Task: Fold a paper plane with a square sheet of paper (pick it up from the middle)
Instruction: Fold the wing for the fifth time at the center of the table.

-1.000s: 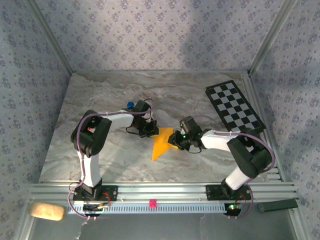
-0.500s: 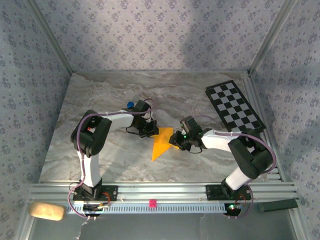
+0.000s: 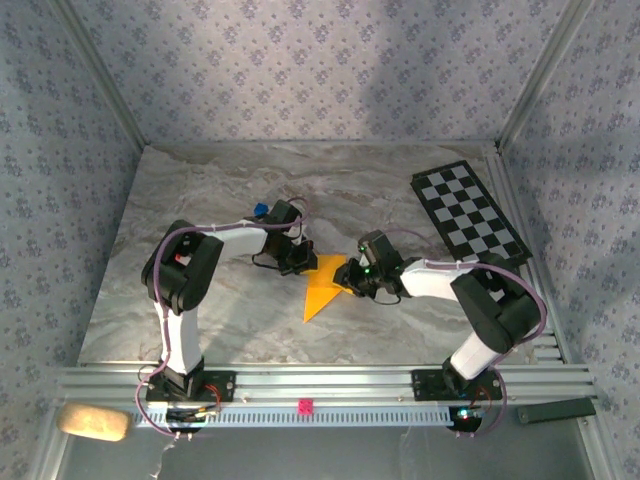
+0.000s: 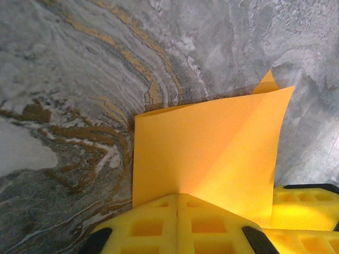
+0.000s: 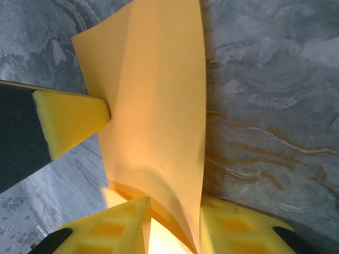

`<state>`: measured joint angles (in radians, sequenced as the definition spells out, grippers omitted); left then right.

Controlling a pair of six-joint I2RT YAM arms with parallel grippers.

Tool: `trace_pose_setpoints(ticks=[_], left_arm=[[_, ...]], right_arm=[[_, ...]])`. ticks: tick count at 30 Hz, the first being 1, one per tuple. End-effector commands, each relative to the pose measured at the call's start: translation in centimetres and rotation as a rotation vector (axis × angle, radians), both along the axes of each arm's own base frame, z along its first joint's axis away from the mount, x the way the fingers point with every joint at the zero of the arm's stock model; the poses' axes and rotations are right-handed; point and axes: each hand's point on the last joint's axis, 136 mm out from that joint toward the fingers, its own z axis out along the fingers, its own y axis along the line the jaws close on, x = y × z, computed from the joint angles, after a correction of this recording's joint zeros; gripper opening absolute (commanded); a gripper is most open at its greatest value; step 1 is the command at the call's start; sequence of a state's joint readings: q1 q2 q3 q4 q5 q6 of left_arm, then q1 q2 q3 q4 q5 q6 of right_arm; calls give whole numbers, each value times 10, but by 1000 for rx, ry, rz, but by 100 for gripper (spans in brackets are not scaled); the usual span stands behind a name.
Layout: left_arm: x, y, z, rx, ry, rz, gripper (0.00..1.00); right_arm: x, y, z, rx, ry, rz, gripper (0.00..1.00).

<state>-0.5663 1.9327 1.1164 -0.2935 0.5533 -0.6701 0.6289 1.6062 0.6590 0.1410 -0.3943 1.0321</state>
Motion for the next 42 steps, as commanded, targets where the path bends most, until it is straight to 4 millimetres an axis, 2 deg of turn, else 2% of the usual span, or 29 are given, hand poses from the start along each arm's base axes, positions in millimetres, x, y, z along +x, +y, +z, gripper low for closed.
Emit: trace_pose_setpoints(ticks=[1,10,22,31,34,39,42], left_arm=[[-22,25,-31,142,90,11,0],[-20,23,-29,132,81,6,0],[-19,22,-27,126,75,6,0],[-16,17,-13,91,43,1,1],[-12,15,0,71,8,3,8],[-2,16,42,23,-131,18,36],[0,23,64,25,-252,7,40]], right_arm=[[7,4,5,31,-12,-7,29],[24,5,9,75,-49,10,29],[35,7,7,107,-45,48,25],[34,5,-5,110,-14,52,14],[33,3,-2,114,-21,31,7],[33,-2,7,104,-31,-32,3],[33,-14,7,65,-11,-133,3]])
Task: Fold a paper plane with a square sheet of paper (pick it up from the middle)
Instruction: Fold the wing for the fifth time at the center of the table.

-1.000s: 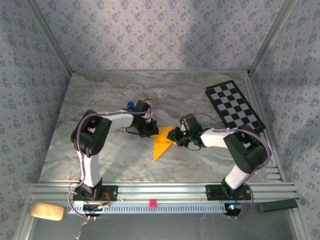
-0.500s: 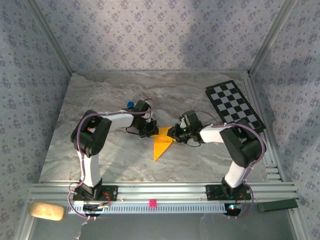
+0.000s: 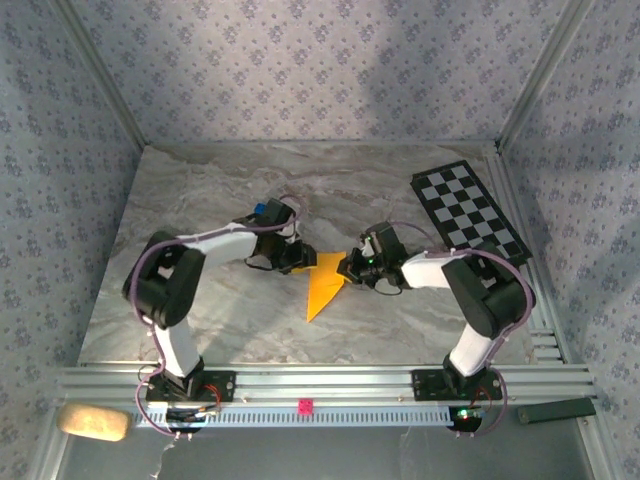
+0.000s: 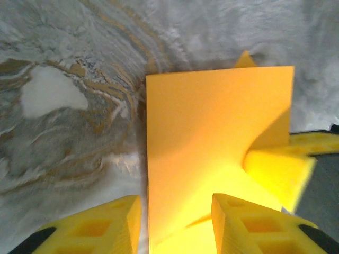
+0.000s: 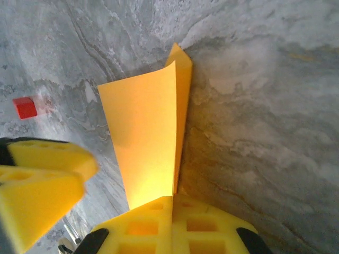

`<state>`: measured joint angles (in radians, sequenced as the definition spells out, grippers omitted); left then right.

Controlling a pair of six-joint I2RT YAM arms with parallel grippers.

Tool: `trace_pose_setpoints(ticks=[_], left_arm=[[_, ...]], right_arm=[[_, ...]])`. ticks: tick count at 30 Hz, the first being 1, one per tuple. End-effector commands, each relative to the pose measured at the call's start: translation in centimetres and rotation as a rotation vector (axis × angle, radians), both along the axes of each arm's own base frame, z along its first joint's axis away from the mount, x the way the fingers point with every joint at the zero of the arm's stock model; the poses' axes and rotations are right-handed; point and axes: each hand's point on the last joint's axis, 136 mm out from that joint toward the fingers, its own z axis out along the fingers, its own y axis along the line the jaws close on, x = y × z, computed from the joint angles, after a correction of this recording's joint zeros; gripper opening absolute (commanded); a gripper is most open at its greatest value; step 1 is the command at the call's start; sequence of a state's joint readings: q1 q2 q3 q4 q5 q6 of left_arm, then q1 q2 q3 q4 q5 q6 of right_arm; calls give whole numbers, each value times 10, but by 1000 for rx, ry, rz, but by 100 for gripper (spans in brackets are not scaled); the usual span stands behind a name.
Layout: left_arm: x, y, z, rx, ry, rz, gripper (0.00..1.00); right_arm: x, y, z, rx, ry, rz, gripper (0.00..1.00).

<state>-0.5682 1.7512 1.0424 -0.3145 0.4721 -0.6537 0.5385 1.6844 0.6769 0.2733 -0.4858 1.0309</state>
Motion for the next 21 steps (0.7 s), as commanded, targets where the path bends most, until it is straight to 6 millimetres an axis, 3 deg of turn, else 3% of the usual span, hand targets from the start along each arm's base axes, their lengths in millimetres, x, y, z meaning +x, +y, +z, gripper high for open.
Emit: trace_pose_setpoints(ticks=[1,6,14,21], left_arm=[[4,9,31,20,-166,-19,40],[-20,8,42,71,-327,-138,39],[-74,-13,29,257,-554,-401,40],[-83,-30,17,390,-647,-500,41]], right_arm=[[3,-14,5,-31,16,-133,2],[5,-18,9,2,42,-222,3],[8,-14,12,42,66,-267,2],[9,-12,13,45,71,-266,3]])
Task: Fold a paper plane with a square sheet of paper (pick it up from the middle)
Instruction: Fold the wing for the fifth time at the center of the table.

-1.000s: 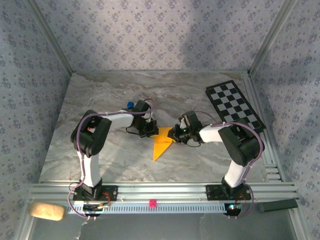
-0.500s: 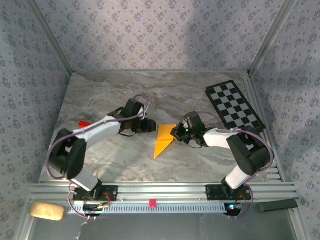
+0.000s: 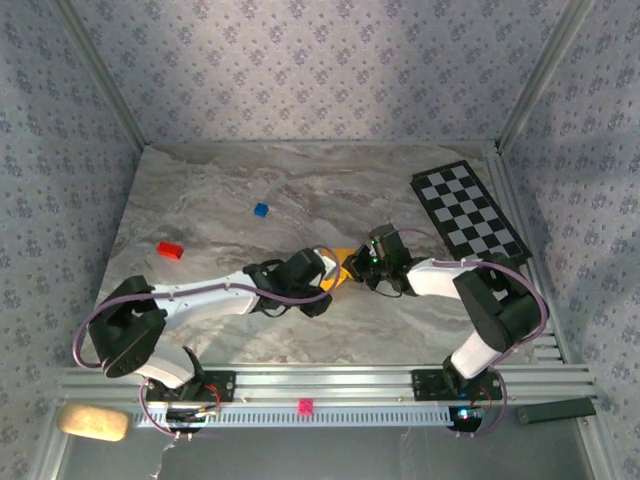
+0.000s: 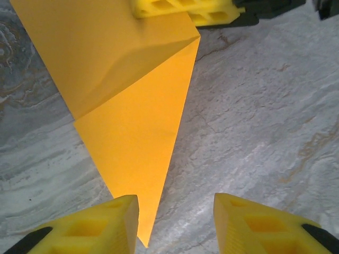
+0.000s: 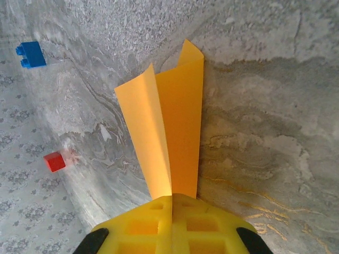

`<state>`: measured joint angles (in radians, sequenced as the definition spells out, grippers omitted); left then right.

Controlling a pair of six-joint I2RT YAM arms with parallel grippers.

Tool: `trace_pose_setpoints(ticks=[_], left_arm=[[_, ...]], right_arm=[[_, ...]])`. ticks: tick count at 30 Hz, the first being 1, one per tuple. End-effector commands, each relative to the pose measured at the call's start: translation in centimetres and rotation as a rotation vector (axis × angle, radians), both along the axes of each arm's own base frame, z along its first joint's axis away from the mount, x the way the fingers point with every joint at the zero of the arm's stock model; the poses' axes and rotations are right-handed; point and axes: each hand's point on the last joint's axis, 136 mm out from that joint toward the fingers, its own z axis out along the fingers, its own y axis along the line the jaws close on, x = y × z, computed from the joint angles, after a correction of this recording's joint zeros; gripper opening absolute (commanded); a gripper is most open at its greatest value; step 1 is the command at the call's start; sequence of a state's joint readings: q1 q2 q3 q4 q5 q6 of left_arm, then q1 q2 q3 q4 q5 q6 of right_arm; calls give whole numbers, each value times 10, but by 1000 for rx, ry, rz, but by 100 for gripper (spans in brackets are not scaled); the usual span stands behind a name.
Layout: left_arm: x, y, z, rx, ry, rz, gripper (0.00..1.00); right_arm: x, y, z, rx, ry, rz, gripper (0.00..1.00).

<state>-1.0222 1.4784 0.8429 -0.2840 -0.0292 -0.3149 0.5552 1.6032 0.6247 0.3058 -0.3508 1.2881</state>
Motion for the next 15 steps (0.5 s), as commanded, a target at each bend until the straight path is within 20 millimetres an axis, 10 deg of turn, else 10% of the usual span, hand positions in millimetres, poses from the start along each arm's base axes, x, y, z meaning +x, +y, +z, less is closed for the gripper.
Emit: trace_pose_setpoints(ticks=[1,15], left_arm=[[13,-6,0,83,-119,-20,41],[19,-4,-25,248,-185,26,40]], right_arm=[[2,1,2,7,-2,-20,3],[4,5,5,25,-8,-26,3]])
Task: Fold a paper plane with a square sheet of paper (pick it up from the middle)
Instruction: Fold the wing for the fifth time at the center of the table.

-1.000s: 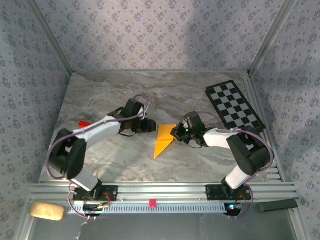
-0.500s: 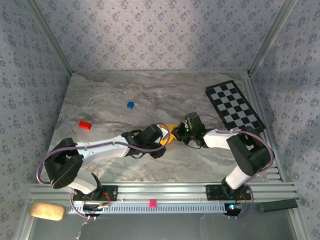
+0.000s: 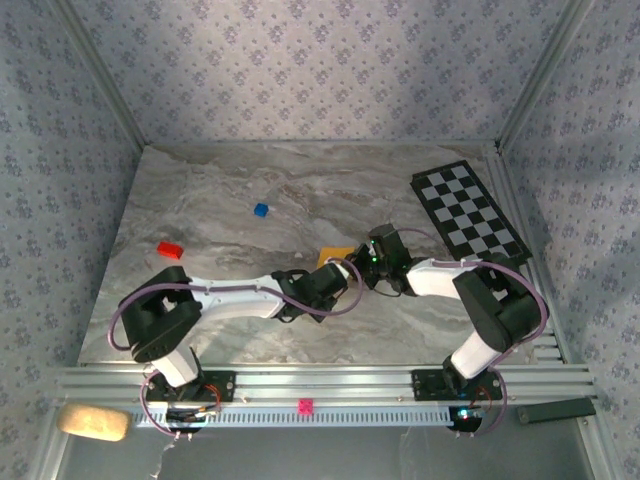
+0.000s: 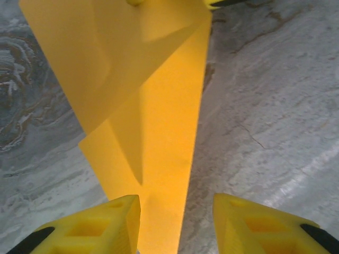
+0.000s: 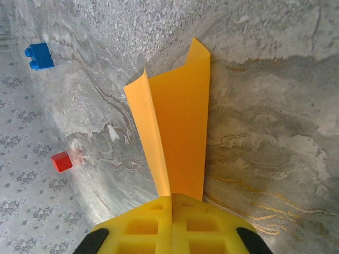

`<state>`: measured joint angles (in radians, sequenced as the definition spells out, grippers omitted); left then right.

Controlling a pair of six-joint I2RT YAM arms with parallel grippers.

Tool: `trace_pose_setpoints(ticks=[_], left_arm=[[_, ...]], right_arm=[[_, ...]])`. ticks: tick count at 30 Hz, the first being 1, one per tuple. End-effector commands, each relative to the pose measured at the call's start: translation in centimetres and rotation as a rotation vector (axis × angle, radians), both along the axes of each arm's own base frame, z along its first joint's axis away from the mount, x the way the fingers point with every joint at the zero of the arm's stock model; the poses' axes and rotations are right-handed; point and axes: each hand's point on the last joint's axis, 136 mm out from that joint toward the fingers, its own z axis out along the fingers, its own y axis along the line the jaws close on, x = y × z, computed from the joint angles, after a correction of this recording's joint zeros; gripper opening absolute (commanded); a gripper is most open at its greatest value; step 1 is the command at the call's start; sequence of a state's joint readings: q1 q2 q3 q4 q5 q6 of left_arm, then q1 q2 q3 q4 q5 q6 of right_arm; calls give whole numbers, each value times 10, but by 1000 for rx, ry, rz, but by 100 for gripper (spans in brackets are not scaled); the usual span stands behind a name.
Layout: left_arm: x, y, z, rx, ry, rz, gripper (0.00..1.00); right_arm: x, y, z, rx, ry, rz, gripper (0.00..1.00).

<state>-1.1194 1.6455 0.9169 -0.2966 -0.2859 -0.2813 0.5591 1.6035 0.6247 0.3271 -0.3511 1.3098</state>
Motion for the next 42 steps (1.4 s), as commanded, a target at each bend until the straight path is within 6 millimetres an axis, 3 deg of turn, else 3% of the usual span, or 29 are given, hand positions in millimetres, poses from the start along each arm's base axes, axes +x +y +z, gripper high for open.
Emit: trace_pose_setpoints(ticks=[1,24,34,42], left_arm=[[8,3,1,40,-31,29,40],[7,9,-7,70,-26,44,17],[7,13,-9,80,-25,58,23],[7,14,-11,85,-25,64,20]], right_arm=[[2,2,2,8,-4,-17,3],[1,2,2,3,-3,-19,3],[2,1,2,5,-4,-20,3],[2,0,2,5,-5,-21,3]])
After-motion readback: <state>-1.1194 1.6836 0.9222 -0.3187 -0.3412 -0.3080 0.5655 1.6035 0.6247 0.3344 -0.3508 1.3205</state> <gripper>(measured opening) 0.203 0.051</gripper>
